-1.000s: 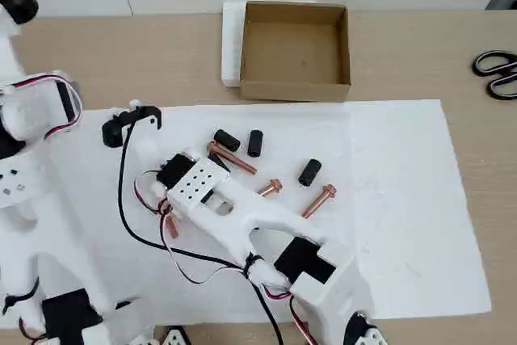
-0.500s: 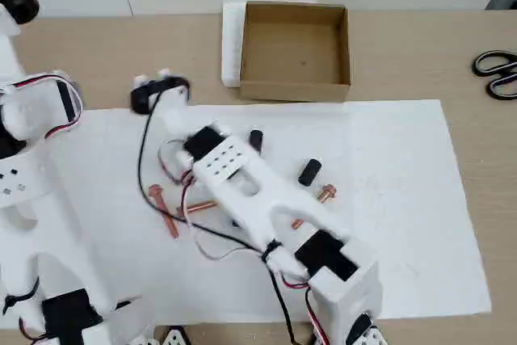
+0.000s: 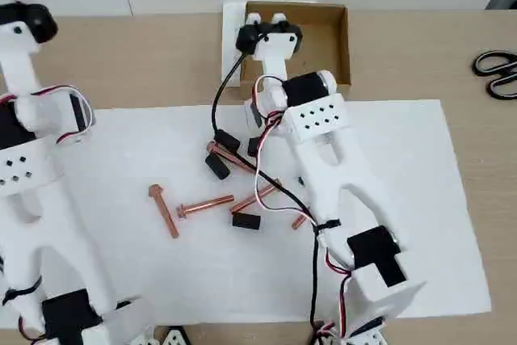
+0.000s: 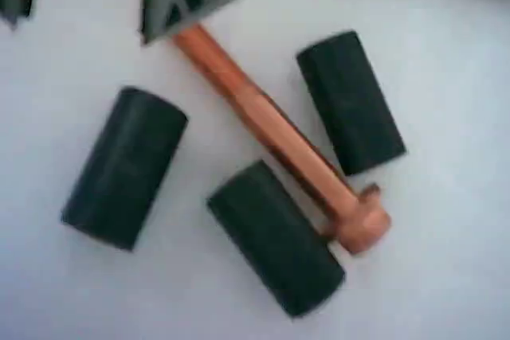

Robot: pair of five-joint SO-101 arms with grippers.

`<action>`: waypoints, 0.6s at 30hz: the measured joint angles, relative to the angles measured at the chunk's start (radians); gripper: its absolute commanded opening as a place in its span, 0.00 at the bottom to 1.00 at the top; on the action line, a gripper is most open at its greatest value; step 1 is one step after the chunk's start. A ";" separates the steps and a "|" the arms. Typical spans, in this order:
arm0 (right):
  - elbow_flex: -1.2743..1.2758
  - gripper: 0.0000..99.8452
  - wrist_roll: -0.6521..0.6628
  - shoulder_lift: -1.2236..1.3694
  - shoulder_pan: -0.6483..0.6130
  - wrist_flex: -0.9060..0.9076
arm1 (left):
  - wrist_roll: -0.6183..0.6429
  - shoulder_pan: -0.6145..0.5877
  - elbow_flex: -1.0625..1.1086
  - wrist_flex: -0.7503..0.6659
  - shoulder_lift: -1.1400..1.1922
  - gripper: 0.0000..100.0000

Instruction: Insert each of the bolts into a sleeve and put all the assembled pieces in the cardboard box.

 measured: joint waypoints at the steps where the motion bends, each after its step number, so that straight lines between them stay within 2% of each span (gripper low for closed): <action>1: 0.000 0.09 0.014 0.000 0.021 0.020 | 0.000 0.014 0.009 -0.002 0.000 0.14; 6: 0.000 0.09 0.011 0.000 0.146 0.109 | -0.003 0.100 0.061 -0.003 0.000 0.14; 11: 0.000 0.09 0.011 0.000 0.216 0.215 | -0.005 0.141 0.106 -0.038 0.000 0.14; 18: 0.000 0.09 0.006 0.061 0.229 0.275 | -0.002 0.141 0.109 -0.046 0.000 0.14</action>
